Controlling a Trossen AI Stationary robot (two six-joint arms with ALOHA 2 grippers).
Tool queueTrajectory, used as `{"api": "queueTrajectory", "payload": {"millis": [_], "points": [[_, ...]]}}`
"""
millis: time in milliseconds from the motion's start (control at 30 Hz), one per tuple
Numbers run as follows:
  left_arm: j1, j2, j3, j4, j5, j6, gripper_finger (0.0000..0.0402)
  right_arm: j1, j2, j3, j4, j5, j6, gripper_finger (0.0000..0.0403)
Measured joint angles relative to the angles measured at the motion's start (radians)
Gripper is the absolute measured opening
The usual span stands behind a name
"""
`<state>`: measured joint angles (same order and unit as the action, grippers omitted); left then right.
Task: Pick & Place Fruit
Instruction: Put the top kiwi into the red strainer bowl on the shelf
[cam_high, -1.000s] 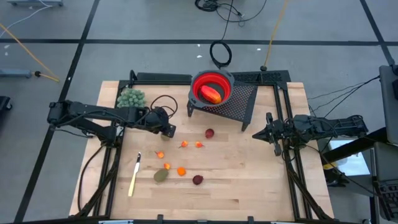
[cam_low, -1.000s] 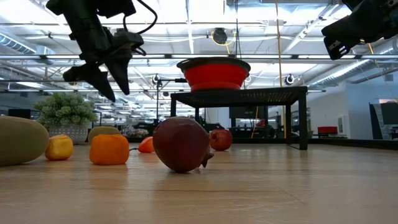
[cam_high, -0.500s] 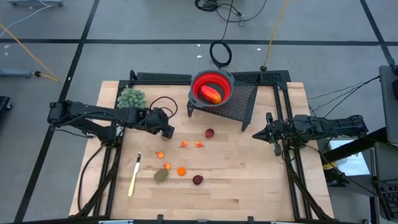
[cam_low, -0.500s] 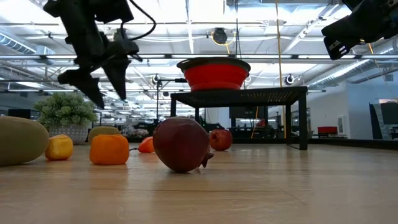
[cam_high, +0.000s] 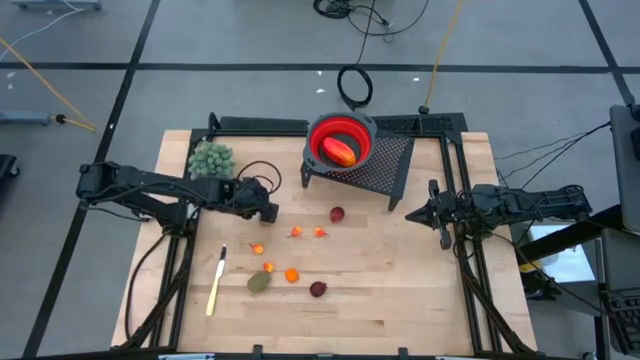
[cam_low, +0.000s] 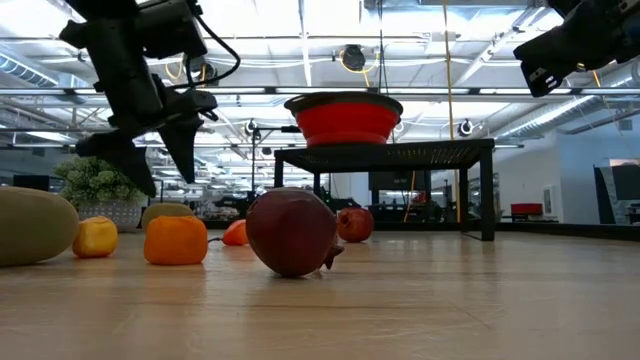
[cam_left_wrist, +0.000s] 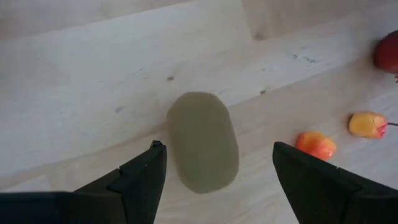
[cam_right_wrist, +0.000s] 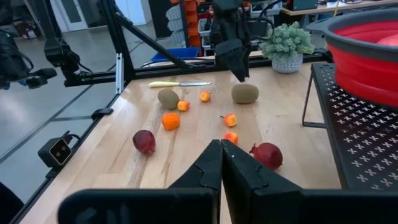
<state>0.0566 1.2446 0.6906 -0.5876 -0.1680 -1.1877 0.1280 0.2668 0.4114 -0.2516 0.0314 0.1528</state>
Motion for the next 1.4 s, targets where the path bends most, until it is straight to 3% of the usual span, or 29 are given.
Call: {"api": "queueTrajectory", "payload": {"millis": [367,800,1400], "points": [[0.000,0.009,-0.060,0.096,0.000,0.001,0.0294,0.000,0.000,0.000,0.000,0.001,0.018,0.0000],[0.000,0.208,-0.057,0.152,0.075,0.008,0.0294,0.000,0.000,0.000,0.066,0.002,0.018,0.0000],[-0.002,0.210,-0.058,0.155,0.062,0.054,0.0294,0.000,0.000,0.000,0.068,0.001,0.018,0.0000]]}}
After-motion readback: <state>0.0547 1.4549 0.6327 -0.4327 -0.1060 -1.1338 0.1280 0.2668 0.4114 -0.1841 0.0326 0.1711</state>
